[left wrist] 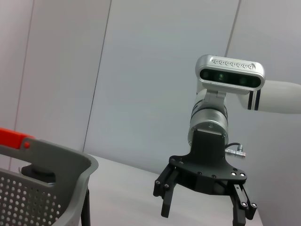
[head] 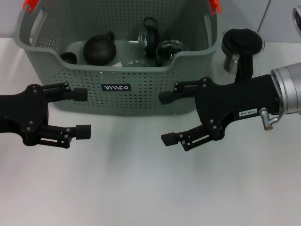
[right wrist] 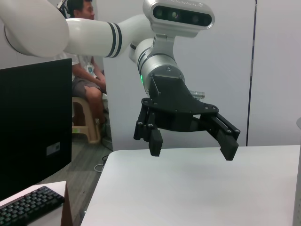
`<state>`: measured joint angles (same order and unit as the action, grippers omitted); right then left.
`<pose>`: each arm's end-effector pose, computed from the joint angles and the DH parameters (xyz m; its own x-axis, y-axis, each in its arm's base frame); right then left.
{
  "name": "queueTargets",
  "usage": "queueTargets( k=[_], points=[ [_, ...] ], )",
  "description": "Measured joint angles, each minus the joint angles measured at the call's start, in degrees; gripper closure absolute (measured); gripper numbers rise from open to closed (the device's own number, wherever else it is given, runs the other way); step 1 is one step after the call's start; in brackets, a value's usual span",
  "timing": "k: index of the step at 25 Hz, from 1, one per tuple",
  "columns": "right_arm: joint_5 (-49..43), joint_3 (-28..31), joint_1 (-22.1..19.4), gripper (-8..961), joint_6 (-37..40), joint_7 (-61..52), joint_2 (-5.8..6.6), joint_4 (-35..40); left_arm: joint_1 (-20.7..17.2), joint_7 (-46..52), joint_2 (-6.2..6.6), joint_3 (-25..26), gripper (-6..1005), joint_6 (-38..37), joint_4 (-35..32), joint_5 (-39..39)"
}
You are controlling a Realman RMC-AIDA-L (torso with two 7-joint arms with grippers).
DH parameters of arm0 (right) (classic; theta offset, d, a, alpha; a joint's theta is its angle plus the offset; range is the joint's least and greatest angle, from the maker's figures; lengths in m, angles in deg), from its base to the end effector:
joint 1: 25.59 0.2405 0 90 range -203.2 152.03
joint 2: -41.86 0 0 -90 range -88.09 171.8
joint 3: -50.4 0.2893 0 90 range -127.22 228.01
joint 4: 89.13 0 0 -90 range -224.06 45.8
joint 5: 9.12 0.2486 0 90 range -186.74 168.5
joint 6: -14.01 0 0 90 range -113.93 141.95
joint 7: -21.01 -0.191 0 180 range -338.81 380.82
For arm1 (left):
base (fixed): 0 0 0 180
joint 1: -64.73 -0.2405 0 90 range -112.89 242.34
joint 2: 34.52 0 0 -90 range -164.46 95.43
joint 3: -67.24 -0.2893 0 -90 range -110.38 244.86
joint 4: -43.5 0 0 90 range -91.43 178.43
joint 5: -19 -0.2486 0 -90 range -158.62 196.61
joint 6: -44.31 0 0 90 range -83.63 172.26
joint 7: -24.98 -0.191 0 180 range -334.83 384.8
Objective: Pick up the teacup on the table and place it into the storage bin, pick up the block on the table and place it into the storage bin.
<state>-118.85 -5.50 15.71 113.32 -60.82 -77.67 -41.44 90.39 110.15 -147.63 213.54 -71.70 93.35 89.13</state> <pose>0.1556 0.3993 -0.0677 0.9065 -0.0196 -0.4217 0.0062 -0.9982 0.0596 -0.2799 0.3379 0.0530 0.7814 0.2465 0.5732 0.3126 -0.9497 -0.0178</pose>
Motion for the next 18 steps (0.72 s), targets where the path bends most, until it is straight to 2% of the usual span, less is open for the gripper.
queueTargets(
  k=[18],
  points=[
    [0.0, 0.0, 0.0, 7, 0.0, 0.0, 0.0, 0.0, 0.0, 0.0, 0.0, 0.0, 47, 0.0, 0.0, 0.0]
  ],
)
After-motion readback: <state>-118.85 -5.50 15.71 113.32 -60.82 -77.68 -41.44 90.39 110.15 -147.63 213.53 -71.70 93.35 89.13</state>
